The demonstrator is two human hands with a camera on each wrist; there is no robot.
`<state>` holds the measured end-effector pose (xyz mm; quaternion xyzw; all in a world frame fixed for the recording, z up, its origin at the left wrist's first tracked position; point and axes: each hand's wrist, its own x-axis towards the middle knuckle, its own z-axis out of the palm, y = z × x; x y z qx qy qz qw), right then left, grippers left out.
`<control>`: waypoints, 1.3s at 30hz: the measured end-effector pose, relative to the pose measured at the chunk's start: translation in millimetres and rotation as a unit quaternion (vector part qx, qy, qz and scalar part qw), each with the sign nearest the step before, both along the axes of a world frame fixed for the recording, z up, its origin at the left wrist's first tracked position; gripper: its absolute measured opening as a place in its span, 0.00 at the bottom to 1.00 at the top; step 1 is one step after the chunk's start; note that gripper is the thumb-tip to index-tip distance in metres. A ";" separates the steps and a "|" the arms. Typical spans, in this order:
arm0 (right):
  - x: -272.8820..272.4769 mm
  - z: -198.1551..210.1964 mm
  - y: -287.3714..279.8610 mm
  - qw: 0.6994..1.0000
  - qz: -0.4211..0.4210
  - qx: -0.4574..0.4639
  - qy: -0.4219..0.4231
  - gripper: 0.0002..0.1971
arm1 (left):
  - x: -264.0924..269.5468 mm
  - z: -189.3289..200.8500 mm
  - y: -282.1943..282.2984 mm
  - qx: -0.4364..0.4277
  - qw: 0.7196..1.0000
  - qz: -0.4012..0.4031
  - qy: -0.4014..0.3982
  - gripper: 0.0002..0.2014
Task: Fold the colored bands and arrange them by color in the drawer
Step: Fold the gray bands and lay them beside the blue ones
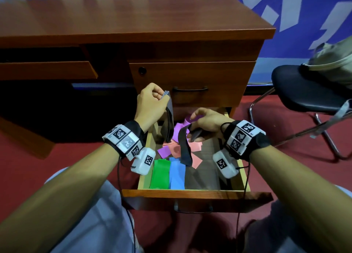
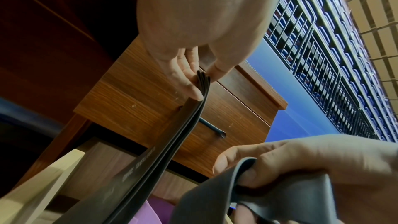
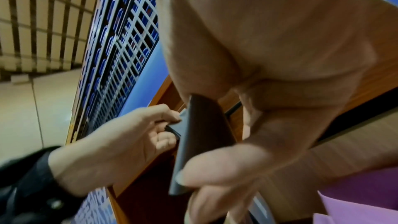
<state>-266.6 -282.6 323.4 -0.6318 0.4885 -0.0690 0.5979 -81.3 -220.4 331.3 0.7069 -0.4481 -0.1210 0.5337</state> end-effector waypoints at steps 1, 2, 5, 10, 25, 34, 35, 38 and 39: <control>-0.2 3.7 -1.2 1.000 0.022 0.011 -0.001 0.11 | -0.5 0.1 0.3 0.002 1.000 -0.001 0.004 0.03; -0.9 5.2 -2.7 0.999 0.041 0.020 0.003 0.09 | -1.0 0.4 0.6 0.004 1.000 -0.003 0.009 0.03; -3.1 4.5 -4.1 0.998 0.049 0.027 0.011 0.07 | -1.3 0.4 -0.3 0.006 1.000 -0.008 0.017 0.03; -2.9 3.7 -3.1 0.994 -0.020 0.086 -0.056 0.11 | -3.3 1.1 -0.9 0.013 1.000 -0.011 0.020 0.04; -13.6 24.3 0.0 0.898 -0.013 0.225 -0.377 0.21 | -20.9 3.9 -2.4 0.045 0.993 -0.073 0.084 0.02; -21.8 26.9 2.2 0.872 0.021 0.217 -0.438 0.32 | -28.2 14.1 -2.4 0.043 0.972 -0.093 0.213 0.05; -22.1 27.1 1.4 0.866 0.028 0.218 -0.449 0.33 | -28.1 14.5 -2.8 0.046 0.969 -0.092 0.226 0.05; -21.4 24.9 0.5 0.884 0.050 0.170 -0.433 0.26 | -26.5 15.7 -3.3 0.046 0.964 -0.082 0.250 0.06; -20.7 23.6 -0.1 0.896 0.042 0.147 -0.416 0.21 | -26.1 16.2 -3.3 0.045 0.964 -0.081 0.249 0.06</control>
